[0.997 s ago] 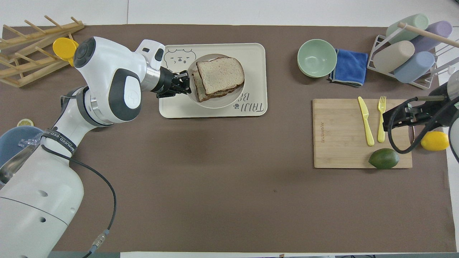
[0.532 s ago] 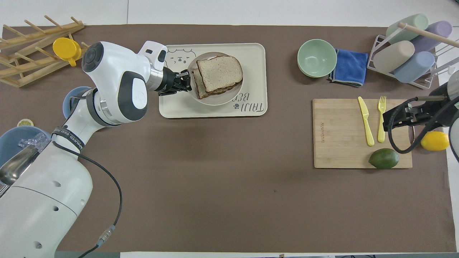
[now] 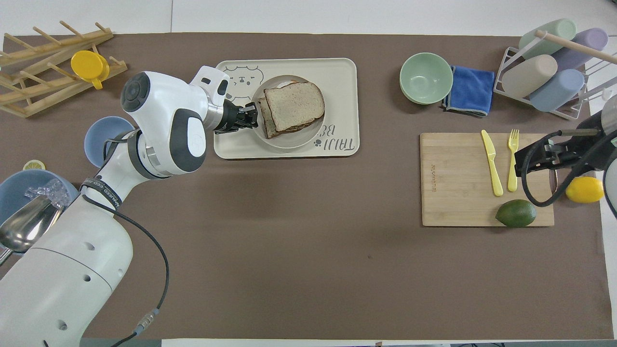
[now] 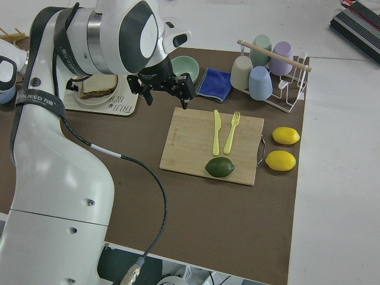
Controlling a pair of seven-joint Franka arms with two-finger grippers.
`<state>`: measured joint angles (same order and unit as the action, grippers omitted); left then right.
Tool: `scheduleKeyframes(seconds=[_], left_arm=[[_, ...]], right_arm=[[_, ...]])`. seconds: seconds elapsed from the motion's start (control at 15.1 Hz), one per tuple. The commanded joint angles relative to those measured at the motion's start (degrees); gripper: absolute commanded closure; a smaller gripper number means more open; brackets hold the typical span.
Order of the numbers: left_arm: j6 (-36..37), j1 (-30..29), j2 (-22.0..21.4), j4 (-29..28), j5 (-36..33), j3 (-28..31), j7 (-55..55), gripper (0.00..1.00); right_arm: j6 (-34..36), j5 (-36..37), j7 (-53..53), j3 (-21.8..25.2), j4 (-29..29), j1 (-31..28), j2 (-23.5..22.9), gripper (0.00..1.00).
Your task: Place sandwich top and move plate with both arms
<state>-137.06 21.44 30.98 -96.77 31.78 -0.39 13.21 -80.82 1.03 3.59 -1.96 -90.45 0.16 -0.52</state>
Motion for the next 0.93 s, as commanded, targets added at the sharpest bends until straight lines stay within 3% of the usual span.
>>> scheduleKeyframes(seconds=[0.0, 0.2, 0.47, 0.86], left_arm=[[0.3, -0.25, -1.09, -0.45, -3.01, 0.65, -1.34, 0.0], [5.2, -0.26, -3.9, 0.35, -7.68, 5.2, -1.52, 0.0], [12.93, -0.26, -11.1, 0.44, -14.88, 8.99, -1.34, 0.0], [25.68, -1.66, -20.85, 0.7, -26.58, 9.97, -1.34, 0.0]], right_arm=[[-0.3, -1.12, -1.65, -0.33, -1.13, -0.6, 1.23, 0.0], [-0.39, -1.12, -1.65, -0.33, -1.22, -0.6, 1.23, 0.0], [-0.12, -1.12, -1.74, -0.33, -1.31, -0.87, 1.23, 0.0], [-0.04, -1.12, -1.74, -0.33, -1.31, -0.69, 1.31, 0.0]])
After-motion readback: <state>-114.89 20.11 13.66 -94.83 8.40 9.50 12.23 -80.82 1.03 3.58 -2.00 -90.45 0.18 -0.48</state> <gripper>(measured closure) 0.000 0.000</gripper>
